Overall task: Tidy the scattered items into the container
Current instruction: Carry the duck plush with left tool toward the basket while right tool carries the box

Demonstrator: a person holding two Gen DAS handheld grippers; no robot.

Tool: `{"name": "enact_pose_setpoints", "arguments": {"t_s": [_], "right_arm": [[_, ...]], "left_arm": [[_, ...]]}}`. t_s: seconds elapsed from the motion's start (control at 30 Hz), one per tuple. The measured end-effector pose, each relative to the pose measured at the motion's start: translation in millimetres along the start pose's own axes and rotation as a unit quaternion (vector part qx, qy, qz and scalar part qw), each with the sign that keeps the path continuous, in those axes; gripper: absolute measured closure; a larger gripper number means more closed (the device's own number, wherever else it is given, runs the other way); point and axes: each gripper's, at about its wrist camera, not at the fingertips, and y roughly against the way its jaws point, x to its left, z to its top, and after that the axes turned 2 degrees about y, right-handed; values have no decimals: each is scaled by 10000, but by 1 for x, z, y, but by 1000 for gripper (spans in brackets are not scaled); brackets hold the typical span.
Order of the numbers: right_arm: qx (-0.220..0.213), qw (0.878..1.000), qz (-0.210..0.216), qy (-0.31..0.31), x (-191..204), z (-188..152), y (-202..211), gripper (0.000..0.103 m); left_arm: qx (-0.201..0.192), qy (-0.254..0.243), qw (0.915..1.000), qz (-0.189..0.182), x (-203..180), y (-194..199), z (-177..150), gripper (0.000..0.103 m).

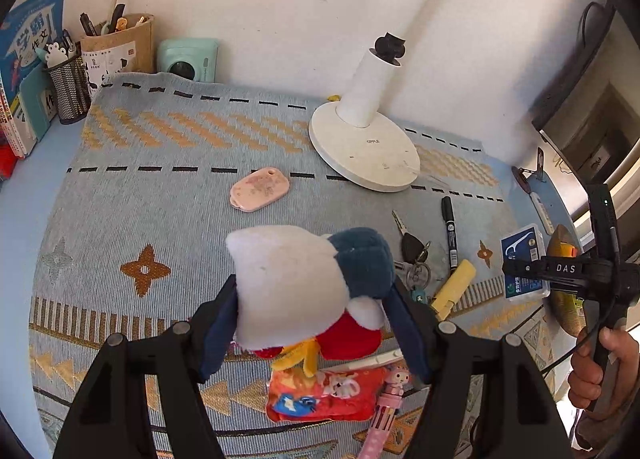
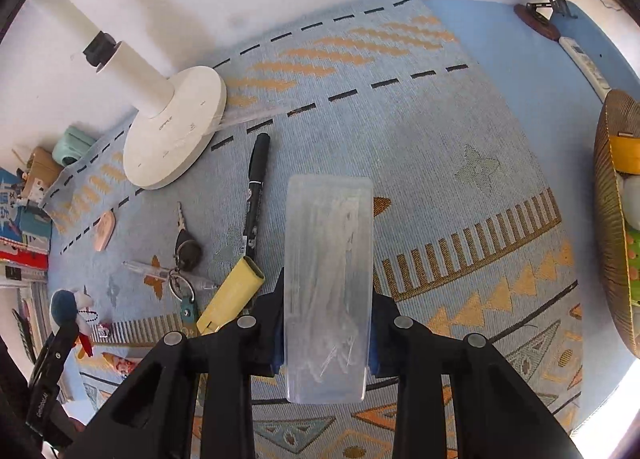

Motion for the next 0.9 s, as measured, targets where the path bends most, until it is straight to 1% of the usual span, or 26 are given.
{"name": "enact_pose_setpoints", "arguments": {"t_s": [0.07, 0.17, 0.27, 0.5, 0.67, 0.9], "right_arm": [[-113, 9998, 36, 131, 2, -5, 12, 73], [-258, 9993, 10, 282, 6, -9, 25, 73], [-343, 9987, 38, 380, 1, -16, 38, 73], [-281, 9971, 191, 677, -8, -41, 62, 73], [-313, 9956, 272, 834, -28, -53, 82, 73], [-588, 9940, 191, 898, -65, -55, 111, 73]], "left_arm": [[-47, 99, 9999, -102, -4, 10, 1, 35], [-129, 335, 9987, -372, -8, 23, 5, 35], [-240, 301, 9981, -472, -25, 33, 6, 35], [-282, 18, 9970, -723, -82, 38, 5, 35], [-323, -439, 9958, -733, -133, 37, 6, 35], [-254, -869, 9904, -1041, -204, 25, 6, 35]]}}
